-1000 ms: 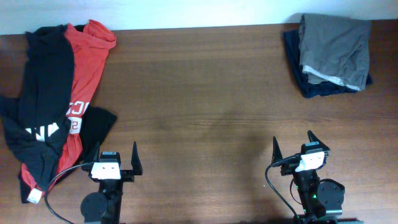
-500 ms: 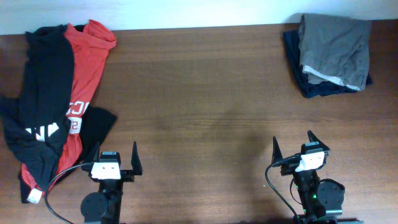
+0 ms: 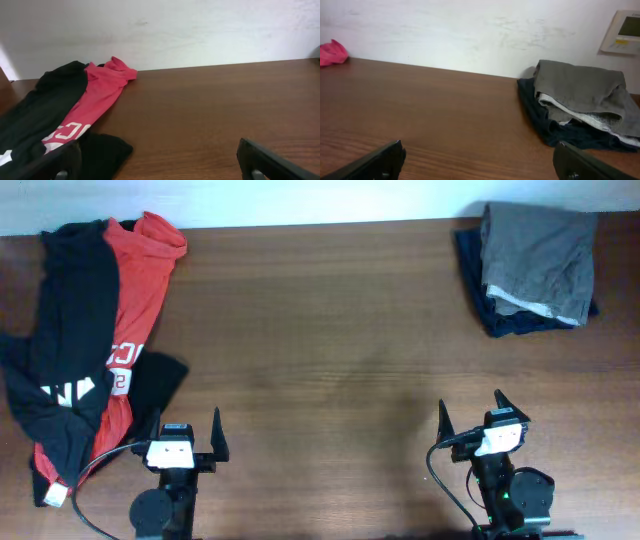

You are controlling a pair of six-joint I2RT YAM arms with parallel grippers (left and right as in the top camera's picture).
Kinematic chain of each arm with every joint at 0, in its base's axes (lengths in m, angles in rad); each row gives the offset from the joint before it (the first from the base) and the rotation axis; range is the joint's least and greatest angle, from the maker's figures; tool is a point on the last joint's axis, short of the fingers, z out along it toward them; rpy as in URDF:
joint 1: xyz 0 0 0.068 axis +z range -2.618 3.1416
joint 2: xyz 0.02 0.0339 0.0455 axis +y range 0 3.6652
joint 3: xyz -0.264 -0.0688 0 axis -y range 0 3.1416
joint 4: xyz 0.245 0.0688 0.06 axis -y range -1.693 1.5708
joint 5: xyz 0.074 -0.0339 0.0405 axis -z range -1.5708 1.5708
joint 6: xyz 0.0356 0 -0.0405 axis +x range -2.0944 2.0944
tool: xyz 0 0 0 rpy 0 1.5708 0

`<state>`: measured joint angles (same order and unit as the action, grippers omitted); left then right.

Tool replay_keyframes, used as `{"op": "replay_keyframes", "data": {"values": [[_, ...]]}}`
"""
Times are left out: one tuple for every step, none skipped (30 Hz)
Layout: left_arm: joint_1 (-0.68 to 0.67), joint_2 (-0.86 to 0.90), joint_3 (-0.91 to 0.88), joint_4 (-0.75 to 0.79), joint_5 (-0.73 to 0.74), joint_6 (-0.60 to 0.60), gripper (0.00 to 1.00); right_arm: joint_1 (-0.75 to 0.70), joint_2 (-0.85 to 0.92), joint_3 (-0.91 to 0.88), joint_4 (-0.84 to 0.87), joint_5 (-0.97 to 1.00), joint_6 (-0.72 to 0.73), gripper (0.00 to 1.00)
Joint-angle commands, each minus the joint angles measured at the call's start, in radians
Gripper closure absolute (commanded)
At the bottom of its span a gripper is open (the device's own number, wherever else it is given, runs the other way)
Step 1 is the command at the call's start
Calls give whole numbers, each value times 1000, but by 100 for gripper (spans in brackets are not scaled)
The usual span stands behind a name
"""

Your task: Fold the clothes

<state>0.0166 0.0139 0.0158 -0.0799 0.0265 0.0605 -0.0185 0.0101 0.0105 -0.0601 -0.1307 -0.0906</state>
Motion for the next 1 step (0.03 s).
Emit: {"op": "replay_keyframes", "data": {"values": [[6,-8,-6,-3,4,9,1,6,-6,-5,-7,8,-7,1]]}}
